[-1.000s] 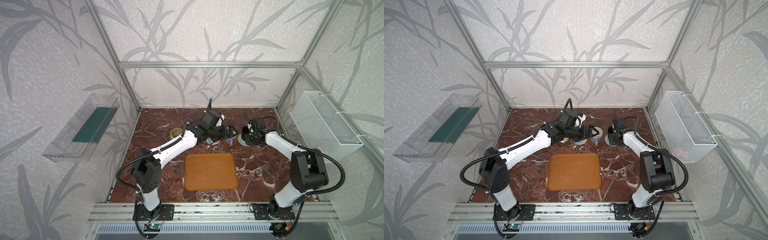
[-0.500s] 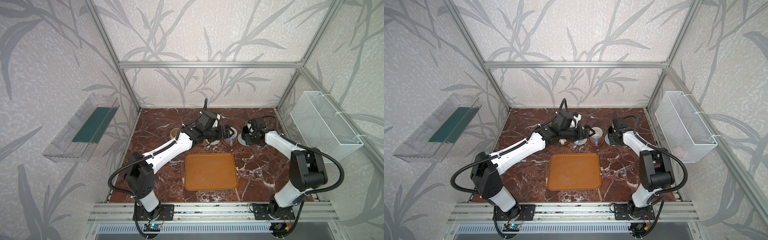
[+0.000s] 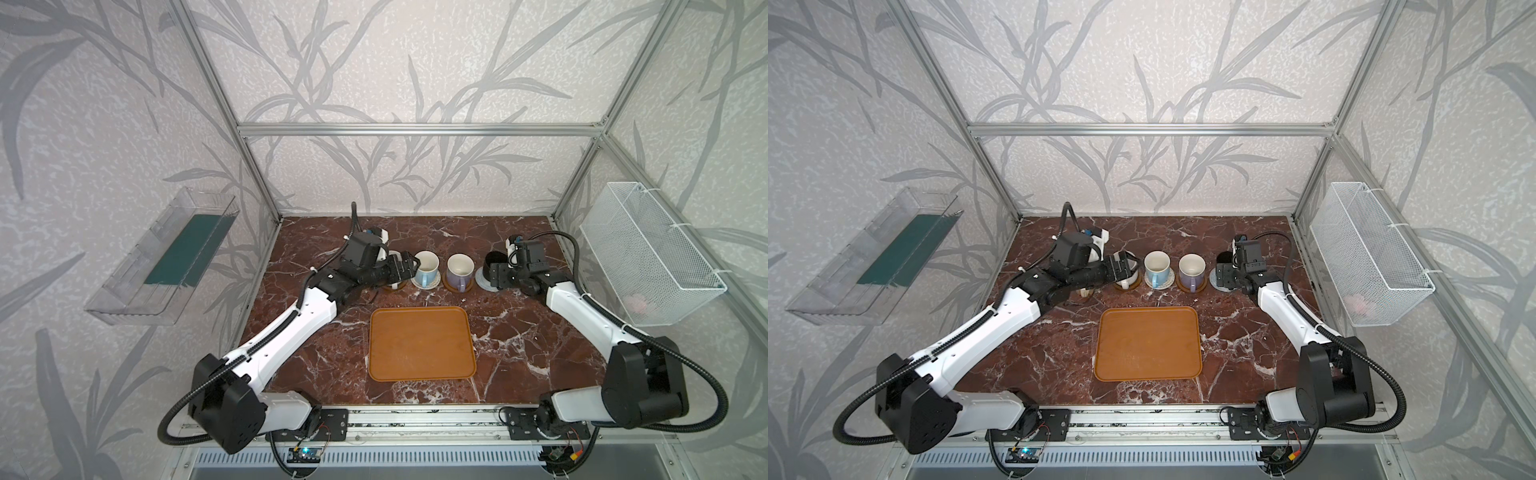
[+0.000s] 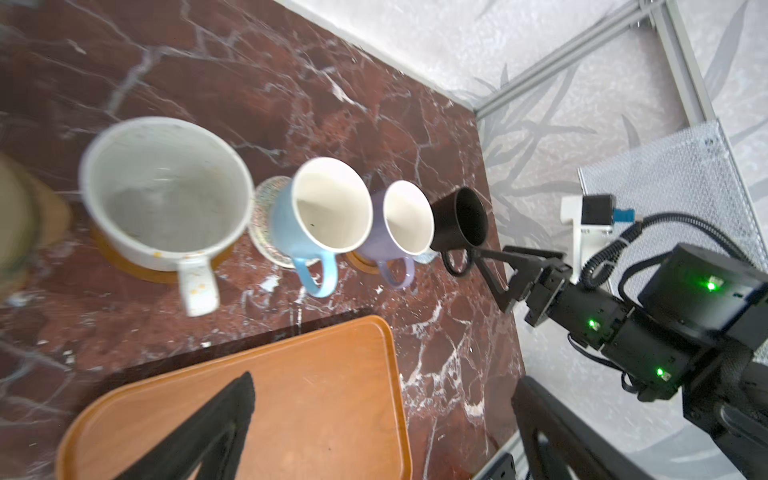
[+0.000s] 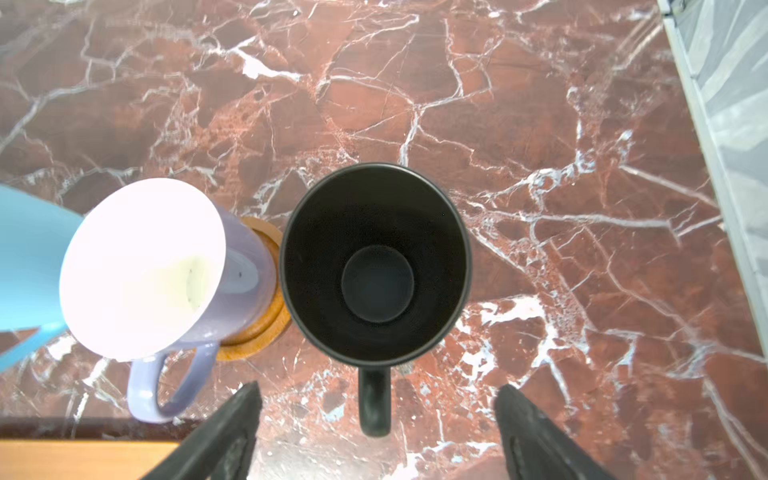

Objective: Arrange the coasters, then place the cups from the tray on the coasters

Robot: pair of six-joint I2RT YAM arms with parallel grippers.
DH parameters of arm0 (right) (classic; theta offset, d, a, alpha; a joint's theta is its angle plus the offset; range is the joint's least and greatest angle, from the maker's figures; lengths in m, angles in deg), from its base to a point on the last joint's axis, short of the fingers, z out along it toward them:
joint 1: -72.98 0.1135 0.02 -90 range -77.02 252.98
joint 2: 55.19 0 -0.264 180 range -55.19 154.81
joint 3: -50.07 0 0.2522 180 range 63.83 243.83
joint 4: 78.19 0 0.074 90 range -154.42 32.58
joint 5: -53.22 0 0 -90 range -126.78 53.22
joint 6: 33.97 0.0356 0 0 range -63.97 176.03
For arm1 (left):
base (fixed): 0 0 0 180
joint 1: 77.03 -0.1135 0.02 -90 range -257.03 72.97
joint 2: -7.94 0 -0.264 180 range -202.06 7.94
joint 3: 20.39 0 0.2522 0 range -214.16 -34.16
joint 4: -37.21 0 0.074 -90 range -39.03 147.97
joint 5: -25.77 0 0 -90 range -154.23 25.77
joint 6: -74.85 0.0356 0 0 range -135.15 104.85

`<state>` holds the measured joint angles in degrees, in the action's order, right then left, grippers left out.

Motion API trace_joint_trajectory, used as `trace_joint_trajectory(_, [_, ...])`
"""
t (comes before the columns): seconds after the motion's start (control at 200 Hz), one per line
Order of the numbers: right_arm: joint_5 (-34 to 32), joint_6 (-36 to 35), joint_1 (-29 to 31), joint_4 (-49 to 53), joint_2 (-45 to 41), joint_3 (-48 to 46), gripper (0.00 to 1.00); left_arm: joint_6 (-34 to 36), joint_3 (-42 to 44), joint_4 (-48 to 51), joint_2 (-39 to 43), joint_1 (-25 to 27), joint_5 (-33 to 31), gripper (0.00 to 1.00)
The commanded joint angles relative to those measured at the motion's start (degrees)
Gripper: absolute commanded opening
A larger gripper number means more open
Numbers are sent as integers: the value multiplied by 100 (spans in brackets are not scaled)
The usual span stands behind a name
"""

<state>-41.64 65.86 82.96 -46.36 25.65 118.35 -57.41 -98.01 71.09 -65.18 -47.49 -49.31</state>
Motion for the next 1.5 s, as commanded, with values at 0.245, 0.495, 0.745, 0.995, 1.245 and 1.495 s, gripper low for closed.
trace_joint_trajectory(0.245, [-276,409,13,-373,-1280,-1389,84,1328,1166,729,1540,-1067,-1088,99])
trace_joint_trajectory(0.495, [-1259,163,-5,-1820,-1618,-2264,86,2204,2505,-650,2179,-1504,-2135,99])
trace_joint_trajectory(0.745, [-1570,23,4,-3560,-1650,-3391,86,3368,3400,-2019,2522,-1548,-2852,99])
trace_joint_trajectory(0.995, [-2032,-251,-13,-4387,-1330,-3469,87,3935,4071,-3780,1807,-1725,-3739,99])
trace_joint_trajectory(1.245, [-1779,-953,-87,-5411,-764,-3451,87,4043,4710,-6017,457,-2469,-3024,99])
trace_joint_trajectory(1.495, [-1203,-808,-427,-5967,-191,-3323,88,3946,4514,-6800,-527,-3033,-2142,99])
